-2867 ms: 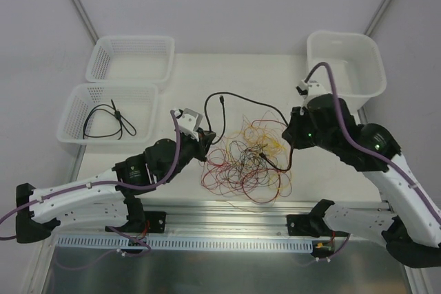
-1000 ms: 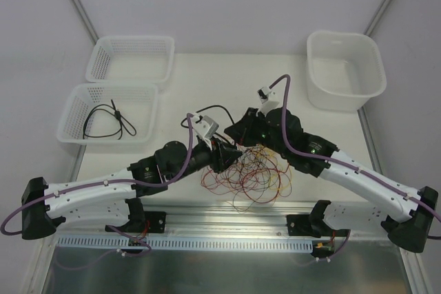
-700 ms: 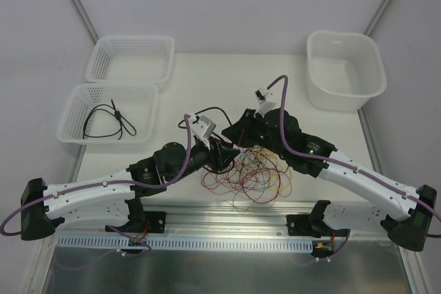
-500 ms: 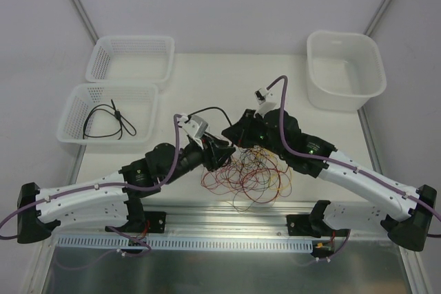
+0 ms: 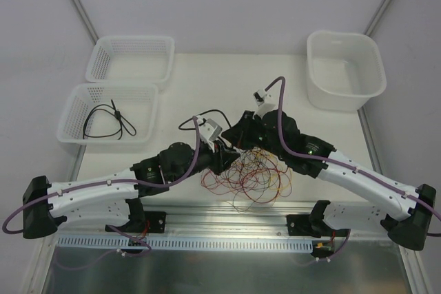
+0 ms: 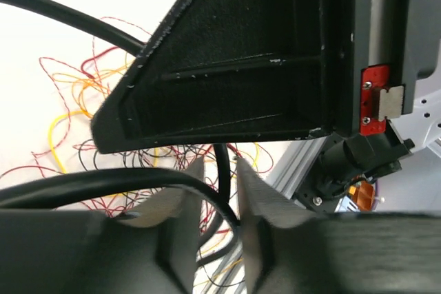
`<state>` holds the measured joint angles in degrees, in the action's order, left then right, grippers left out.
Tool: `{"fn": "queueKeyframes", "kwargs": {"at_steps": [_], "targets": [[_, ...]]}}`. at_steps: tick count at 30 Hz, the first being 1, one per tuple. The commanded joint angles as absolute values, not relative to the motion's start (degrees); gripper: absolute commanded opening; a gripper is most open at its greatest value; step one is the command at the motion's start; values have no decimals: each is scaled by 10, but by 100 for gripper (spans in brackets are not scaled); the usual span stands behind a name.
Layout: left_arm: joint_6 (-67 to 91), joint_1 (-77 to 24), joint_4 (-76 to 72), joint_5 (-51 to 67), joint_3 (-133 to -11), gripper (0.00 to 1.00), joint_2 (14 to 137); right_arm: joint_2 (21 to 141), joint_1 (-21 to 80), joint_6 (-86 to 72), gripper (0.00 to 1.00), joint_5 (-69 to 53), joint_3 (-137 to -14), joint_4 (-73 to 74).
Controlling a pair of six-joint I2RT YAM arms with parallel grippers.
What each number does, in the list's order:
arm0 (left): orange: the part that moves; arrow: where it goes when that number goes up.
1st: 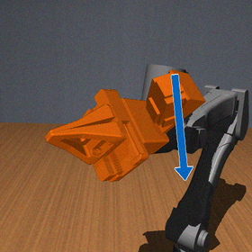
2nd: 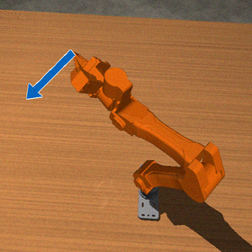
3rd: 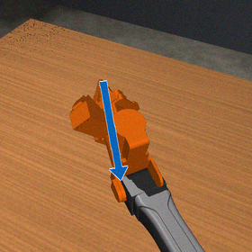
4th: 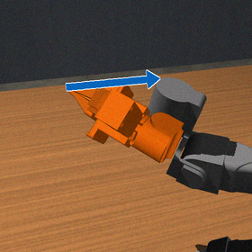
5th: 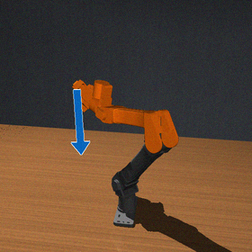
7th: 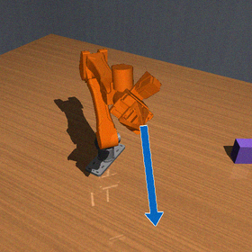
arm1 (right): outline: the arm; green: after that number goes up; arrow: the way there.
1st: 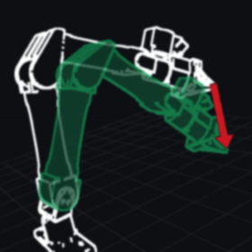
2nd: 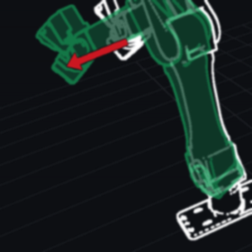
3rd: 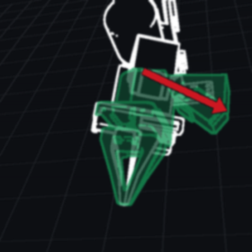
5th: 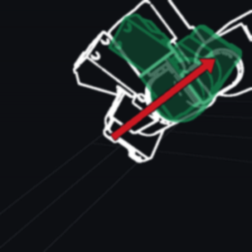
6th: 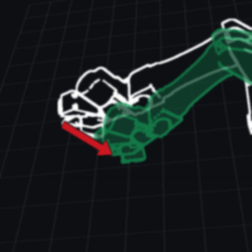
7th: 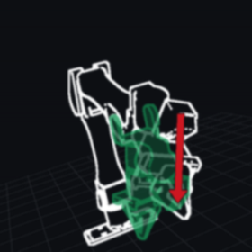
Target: Untangle the cables
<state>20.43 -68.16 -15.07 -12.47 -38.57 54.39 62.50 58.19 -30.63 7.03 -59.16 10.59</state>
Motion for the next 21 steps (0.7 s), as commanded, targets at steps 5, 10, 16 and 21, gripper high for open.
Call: {"fn": "queueKeyframes", "kwargs": {"at_steps": [5,10,16,21], "targets": [[205,-680,-163,-117,-411,0,537,622,586,-305,5,79,-617,103],[197,-679,-145,-155,-400,0,511,607,586,-287,41,102,-614,127],[211,-656,-100,-154,-410,0,514,559,587,-246,83,125,-638,227],[228,-577,-52,-118,-434,0,521,475,586,-208,96,201,-640,300]]}}
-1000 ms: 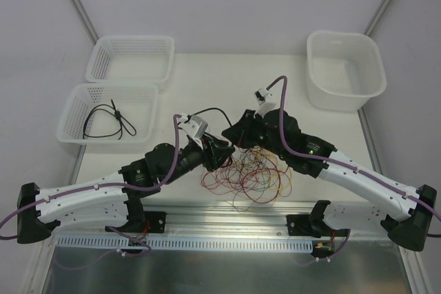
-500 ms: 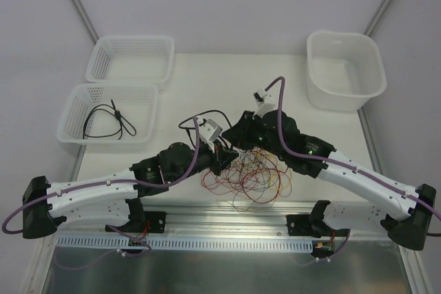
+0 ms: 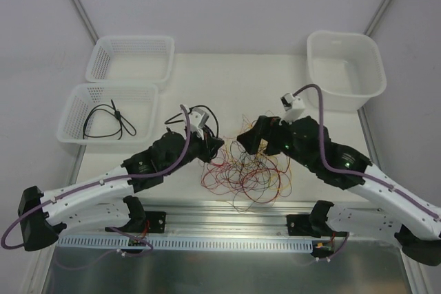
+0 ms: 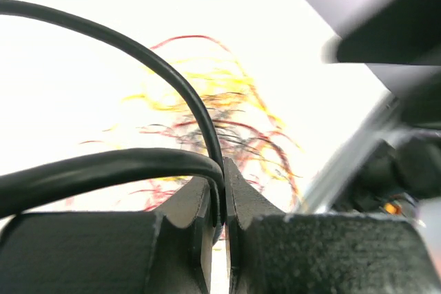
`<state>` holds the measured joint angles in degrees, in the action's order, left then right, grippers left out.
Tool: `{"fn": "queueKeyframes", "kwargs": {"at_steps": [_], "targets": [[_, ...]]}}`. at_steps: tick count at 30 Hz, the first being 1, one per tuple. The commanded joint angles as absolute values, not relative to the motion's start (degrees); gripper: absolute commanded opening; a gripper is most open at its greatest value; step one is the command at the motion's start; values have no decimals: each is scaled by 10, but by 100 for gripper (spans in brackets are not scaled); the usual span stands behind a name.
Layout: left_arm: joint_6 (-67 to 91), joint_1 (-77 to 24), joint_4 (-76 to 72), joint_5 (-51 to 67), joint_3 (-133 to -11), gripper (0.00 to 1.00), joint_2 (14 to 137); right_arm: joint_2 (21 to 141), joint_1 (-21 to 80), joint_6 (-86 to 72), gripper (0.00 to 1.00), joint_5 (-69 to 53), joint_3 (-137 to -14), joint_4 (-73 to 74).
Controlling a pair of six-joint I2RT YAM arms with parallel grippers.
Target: Untangle the cables
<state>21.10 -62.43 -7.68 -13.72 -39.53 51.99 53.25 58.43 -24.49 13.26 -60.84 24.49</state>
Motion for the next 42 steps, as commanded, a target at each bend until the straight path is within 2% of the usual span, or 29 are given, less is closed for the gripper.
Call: {"fn": "queueKeyframes", "kwargs": {"at_steps": [1,8,12,18,24,30,33,35,37,38,41,42], "targets": [[231,-537,-46,-108,-439,0,526,445,586,-198,98,212,-639,321],[157,-353,57,-72,-548,0,575,358,586,-171,100,281,-609,376],[93,-245,82,-60,-605,0,617,350,586,-164,99,287,-590,388],[49,-70,79,-19,-623,0,677,358,586,-151,100,286,-579,391],[38,27,10,-1,-578,0,763,366,587,-135,100,278,-572,389],[64,93,2,37,-588,1,855,378,587,-129,100,274,-571,397],[79,119,2,18,-583,12,886,388,587,-129,99,273,-571,400],[84,132,2,24,-584,24,900,392,586,-128,100,272,-571,398],[90,133,2,50,-584,25,911,401,587,-129,100,269,-573,396],[92,134,2,58,-588,30,910,404,586,-129,100,268,-575,396],[103,134,4,68,-590,50,888,417,587,-129,100,262,-580,396],[109,133,7,65,-587,64,867,420,587,-130,100,258,-581,395]]}}
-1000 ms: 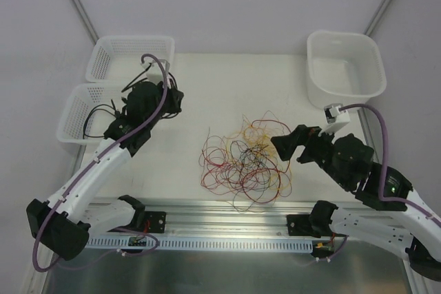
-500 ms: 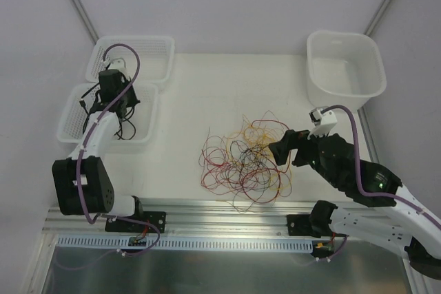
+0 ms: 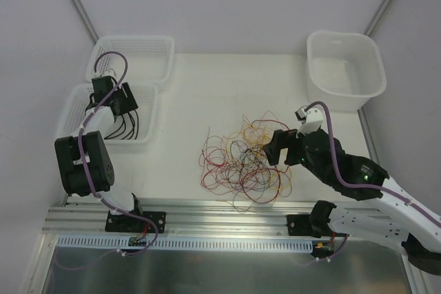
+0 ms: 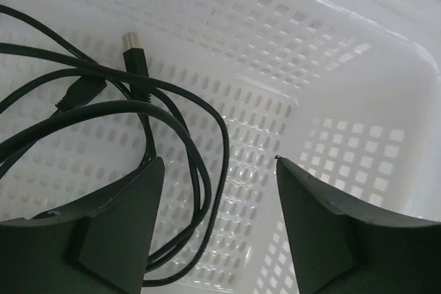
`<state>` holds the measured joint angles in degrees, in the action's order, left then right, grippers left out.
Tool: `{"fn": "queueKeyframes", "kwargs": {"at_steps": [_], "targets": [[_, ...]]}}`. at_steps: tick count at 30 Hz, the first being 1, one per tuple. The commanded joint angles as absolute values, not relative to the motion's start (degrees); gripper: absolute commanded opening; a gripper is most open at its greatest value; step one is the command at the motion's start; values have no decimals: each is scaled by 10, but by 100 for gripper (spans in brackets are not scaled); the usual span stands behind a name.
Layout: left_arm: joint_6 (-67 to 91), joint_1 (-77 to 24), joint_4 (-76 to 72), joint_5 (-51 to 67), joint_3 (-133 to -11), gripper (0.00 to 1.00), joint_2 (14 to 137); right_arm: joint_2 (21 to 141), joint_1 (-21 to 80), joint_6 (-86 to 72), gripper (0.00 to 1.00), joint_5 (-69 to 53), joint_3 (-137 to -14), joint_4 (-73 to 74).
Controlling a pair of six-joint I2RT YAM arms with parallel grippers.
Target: Untangle the cables
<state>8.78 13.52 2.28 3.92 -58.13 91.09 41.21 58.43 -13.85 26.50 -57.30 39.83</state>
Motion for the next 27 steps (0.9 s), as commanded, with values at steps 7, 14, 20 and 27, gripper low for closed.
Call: {"fn": "queueKeyframes", "kwargs": {"at_steps": [7,14,20,27], "targets": [[138,127,38,60,-583,92,745,458,587,-129,100,250,-592,401],[43,-64,66,53,-599,99,632,526,584,-145,100,285,-583,430],[84,-187,75,138,-555,99,573,569,569,-156,99,251,-535,395],[141,-235,88,234,-462,99,562,653,521,-164,94,158,-456,298]]}}
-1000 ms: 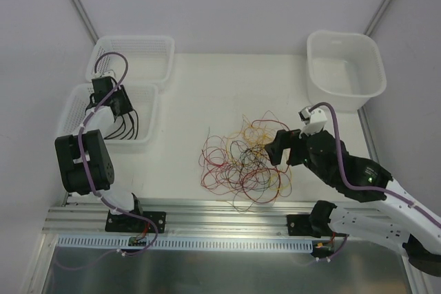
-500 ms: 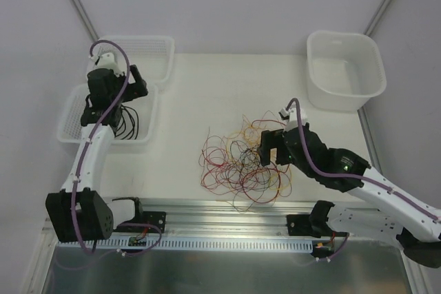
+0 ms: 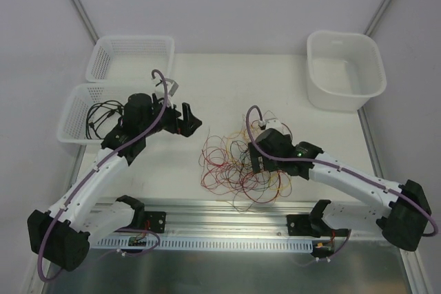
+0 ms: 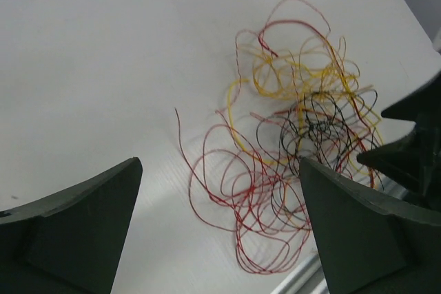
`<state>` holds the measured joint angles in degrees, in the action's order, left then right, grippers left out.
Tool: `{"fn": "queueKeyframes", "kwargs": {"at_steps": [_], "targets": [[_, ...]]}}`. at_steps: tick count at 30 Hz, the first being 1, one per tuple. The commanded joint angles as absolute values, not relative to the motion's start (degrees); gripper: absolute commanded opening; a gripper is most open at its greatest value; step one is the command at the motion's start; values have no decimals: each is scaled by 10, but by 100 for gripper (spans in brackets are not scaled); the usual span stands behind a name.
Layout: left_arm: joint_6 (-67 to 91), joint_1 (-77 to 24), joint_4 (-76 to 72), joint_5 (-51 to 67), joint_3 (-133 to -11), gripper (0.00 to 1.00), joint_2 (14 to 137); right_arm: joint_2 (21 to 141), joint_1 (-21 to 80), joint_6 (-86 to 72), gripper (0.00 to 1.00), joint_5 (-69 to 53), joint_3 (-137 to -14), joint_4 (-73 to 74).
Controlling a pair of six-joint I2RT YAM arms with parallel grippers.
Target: Untangle the cables
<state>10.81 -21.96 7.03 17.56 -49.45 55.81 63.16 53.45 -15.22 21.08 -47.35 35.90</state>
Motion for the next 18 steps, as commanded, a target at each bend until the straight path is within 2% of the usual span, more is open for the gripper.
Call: {"fn": "queueKeyframes", "kwargs": {"at_steps": [1,6,9,10,12,13,15,16,18], "targets": [[144,-239,90,239,-455,99,565,678,520,-165,93,150,-454,287],[163,-254,100,298,-453,99,616,771,514,-161,89,127,-479,248],[171,-254,112,310,-465,99,646,826,510,-150,78,119,-517,244],[173,-254,113,314,-467,99,650,837,508,-148,65,119,-527,244],[172,-254,116,313,-467,99,656,864,501,-137,54,108,-561,243],[172,-254,116,311,-468,99,656,874,497,-134,43,94,-575,243],[170,-254,120,304,-467,99,653,890,483,-125,31,83,-604,249],[167,-254,120,301,-468,99,651,892,480,-122,16,80,-639,251],[164,-254,120,293,-467,99,646,897,469,-112,5,83,-682,264]]}}
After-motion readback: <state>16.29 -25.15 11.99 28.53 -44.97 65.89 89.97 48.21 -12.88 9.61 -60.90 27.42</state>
